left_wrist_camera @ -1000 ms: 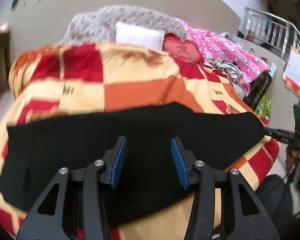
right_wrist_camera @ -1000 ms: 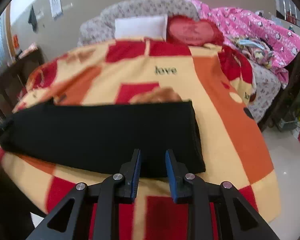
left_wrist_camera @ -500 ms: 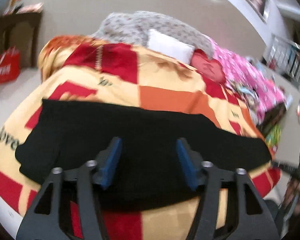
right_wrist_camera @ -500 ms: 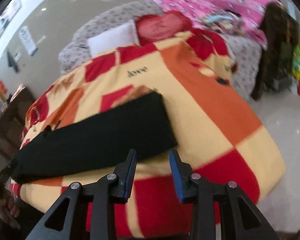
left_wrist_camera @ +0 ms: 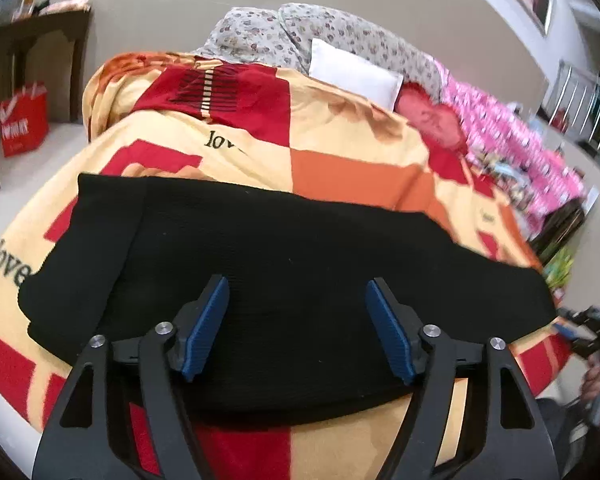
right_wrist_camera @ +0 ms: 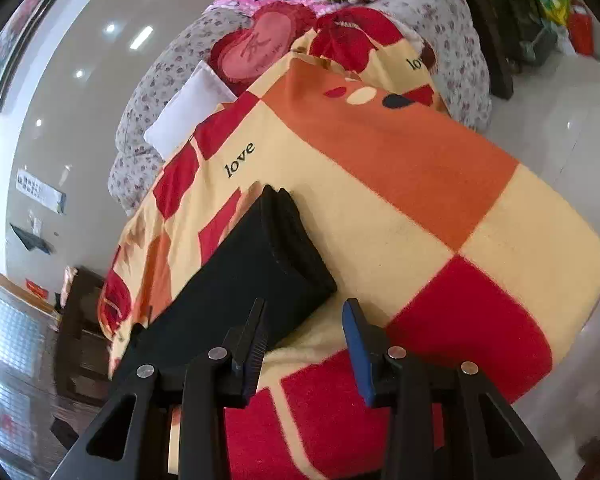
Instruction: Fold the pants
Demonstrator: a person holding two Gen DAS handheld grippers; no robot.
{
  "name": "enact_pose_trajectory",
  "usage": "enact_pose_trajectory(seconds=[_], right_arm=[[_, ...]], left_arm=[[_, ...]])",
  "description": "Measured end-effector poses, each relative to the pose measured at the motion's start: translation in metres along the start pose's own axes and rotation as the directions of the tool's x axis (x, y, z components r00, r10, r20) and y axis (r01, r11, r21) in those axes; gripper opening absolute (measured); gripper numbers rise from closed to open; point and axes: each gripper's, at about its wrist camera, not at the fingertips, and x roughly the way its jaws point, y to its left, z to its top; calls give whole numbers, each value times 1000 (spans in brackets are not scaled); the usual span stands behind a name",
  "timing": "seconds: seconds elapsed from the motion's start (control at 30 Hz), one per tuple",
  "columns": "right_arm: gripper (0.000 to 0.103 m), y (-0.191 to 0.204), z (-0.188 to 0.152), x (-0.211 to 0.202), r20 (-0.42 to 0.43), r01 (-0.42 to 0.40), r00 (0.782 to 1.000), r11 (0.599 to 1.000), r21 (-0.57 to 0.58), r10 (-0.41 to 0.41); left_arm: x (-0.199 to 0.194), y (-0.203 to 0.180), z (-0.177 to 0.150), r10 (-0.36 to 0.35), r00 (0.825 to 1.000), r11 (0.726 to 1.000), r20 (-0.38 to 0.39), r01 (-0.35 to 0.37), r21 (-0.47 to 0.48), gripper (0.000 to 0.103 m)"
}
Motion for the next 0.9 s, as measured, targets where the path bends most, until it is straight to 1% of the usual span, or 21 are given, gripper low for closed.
enact_pose_trajectory(seconds=[0.07, 0.13, 0.23, 0.3, 0.33, 0.4, 0.43, 0.47, 0.53, 0.6, 0.63, 0.67, 0.73, 0.77, 0.87, 0.9], right_arm=[[36, 7, -6, -1, 16, 35, 999, 997, -66, -34], [36, 15, -12, -1, 41, 78, 997, 986, -145, -73], [36, 33, -22, 2, 60, 175, 984, 947, -271, -165], [36, 51, -27, 2, 88, 183, 983, 924, -336, -163], [36, 63, -30, 1, 110, 187, 982, 906, -381, -157], [36, 90, -38, 3, 159, 210, 976, 848, -486, -151], [36, 97, -41, 6, 161, 209, 976, 831, -515, -146], [36, 108, -45, 12, 154, 209, 977, 803, -558, -147], [36, 120, -51, 23, 144, 212, 977, 760, -615, -156], [36, 126, -55, 41, 129, 235, 971, 717, -657, -200], [36, 127, -57, 50, 108, 235, 969, 706, -669, -220], [36, 125, -58, 60, 77, 234, 965, 697, -678, -249], [39, 124, -61, 62, 91, 242, 964, 686, -686, -249], [39, 123, -61, 62, 85, 240, 964, 690, -683, -251], [41, 118, -58, 60, 74, 222, 970, 725, -653, -230], [44, 117, -58, 60, 69, 212, 973, 737, -641, -220]], left_arm=[[3, -7, -2, 32, 999, 999, -6, -32, 43, 77], [4, -10, -3, 52, 999, 996, -9, -51, 68, 78], [4, -7, -3, 44, 999, 997, -8, -43, 59, 78], [5, -6, -2, 38, 999, 998, -9, -38, 54, 78], [5, -6, -2, 39, 999, 998, -9, -38, 56, 78], [5, -6, -2, 44, 999, 997, -9, -43, 61, 78], [5, -7, -2, 47, 999, 997, -9, -46, 63, 78], [5, -7, -2, 48, 999, 997, -10, -47, 66, 78], [5, -6, -2, 46, 999, 997, -10, -45, 66, 78], [5, -8, -2, 45, 999, 997, -10, -44, 66, 78], [5, -8, -2, 45, 999, 997, -10, -44, 67, 78], [5, -8, -2, 45, 999, 997, -10, -45, 68, 78], [5, -8, -2, 46, 999, 997, -10, -45, 67, 78], [5, -8, -2, 46, 999, 997, -9, -45, 65, 78], [5, -8, -2, 45, 999, 997, -10, -44, 66, 78], [5, -8, -2, 43, 999, 997, -11, -43, 65, 79]])
